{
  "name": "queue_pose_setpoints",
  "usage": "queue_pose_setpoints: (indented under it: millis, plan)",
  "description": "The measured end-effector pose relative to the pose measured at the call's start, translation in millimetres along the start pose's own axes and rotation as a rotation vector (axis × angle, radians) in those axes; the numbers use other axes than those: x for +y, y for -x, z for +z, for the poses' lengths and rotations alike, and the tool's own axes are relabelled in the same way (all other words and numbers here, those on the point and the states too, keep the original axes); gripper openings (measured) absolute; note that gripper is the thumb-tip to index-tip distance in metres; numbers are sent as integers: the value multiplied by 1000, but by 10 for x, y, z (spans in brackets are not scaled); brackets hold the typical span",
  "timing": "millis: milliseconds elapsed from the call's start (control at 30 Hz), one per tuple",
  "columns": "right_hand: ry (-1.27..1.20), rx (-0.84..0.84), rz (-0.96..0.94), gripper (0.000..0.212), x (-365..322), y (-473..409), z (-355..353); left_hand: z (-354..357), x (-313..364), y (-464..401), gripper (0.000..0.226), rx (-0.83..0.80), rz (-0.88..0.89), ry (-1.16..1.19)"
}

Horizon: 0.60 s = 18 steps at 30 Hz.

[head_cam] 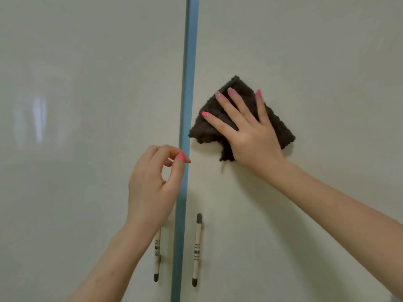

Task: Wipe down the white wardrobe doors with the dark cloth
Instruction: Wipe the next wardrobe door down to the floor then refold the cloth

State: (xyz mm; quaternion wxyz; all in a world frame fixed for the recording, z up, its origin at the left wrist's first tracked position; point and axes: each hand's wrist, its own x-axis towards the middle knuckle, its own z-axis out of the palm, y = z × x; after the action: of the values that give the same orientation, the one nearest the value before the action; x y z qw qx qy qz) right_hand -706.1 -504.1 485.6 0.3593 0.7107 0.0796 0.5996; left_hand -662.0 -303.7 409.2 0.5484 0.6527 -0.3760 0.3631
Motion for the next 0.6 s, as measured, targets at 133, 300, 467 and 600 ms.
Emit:
queue_pose_setpoints:
  millis: [133, 300, 467, 600]
  plan:
    - [-179, -114, -43, 45, -370, 262, 39, 127, 32, -31, 20, -1, -11, 16]
    - [-208, -265, -433, 41, -506, 846, 11, 143, 14, 64, 20, -37, -12, 10]
    - [-133, -215, -324, 50, -83, 358, 9, 16, -32, 22, 22, -9, -14, -7]
    - [-88, -182, 59, 55, 310, -411, -50, 4, 17, -20, 20, -9, -34, 2]
